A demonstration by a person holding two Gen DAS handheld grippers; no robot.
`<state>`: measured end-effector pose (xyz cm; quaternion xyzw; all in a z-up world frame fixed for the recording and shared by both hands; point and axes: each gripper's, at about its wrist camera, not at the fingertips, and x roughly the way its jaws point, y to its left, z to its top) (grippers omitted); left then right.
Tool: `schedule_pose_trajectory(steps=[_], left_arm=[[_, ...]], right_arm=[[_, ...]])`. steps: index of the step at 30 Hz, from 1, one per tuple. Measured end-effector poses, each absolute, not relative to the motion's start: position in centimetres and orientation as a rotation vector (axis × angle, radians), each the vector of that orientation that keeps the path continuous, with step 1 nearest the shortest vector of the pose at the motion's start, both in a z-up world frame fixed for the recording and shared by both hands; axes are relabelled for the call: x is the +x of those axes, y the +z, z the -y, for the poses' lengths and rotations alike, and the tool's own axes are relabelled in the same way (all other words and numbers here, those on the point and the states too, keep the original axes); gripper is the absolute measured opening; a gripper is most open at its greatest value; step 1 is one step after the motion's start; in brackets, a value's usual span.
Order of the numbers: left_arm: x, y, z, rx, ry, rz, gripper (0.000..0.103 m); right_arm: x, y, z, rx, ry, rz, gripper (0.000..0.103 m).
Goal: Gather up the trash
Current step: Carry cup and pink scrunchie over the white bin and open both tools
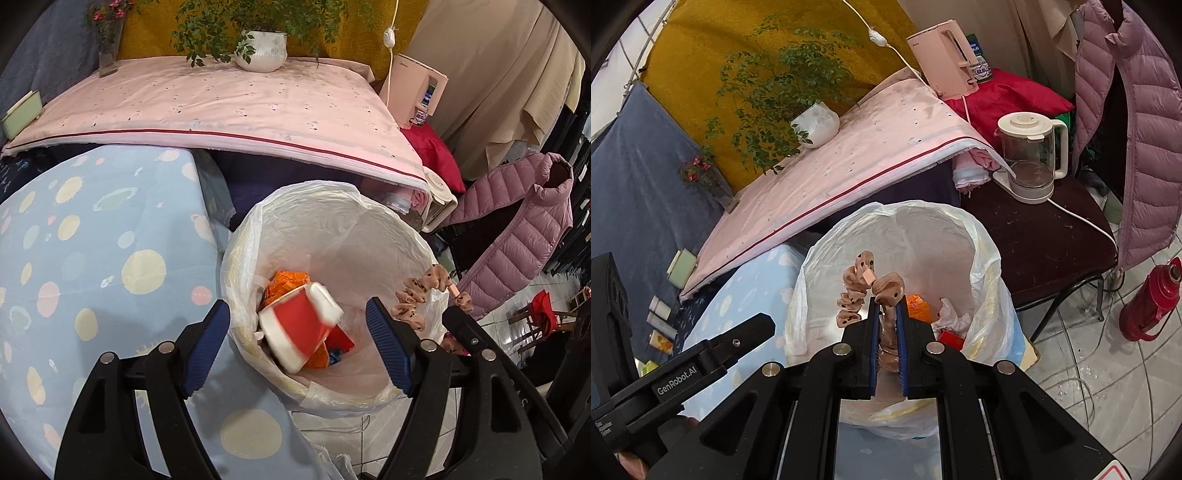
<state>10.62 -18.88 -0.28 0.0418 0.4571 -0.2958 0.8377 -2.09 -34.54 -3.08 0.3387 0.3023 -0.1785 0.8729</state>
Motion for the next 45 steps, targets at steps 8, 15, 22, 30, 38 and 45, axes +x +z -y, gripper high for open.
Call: schedule_pose_trajectory(steps=[8, 15, 22, 30, 38, 45], left_arm=[[11.0, -0.6, 17.5, 0.086, -0.565, -0.964, 0.072], [11.2, -1.2, 15.6, 0.097, -0.501, -0.96, 0.072], [11.4, -1.6, 13.9, 0.099, -0.456, -0.96, 0.072], [11.5, -1.8, 12.4, 0.105, -0.419, -0.946, 0.076], [11.4, -1.9, 11.4, 0.101, -0.402, -0.94, 0.077], [11.6, -2.5, 10.6, 0.091, -0.388, -0.955, 0.078]], right_arm=[[-1.4, -3.3, 34.3, 0.699, -0.35, -0.646, 0.01], [0.0, -3.2, 33.5, 0.678, -0.325, -0.663, 0.011], [1.4, -3.0, 32.3, 0.658, -0.298, -0.677, 0.014], [2.7, -2.6, 31.1, 0.627, -0.282, -0.687, 0.016], [3.3, -2.4, 30.8, 0.609, -0.288, -0.69, 0.017], [3.8, -2.5, 30.4, 0.59, -0.304, -0.698, 0.03]])
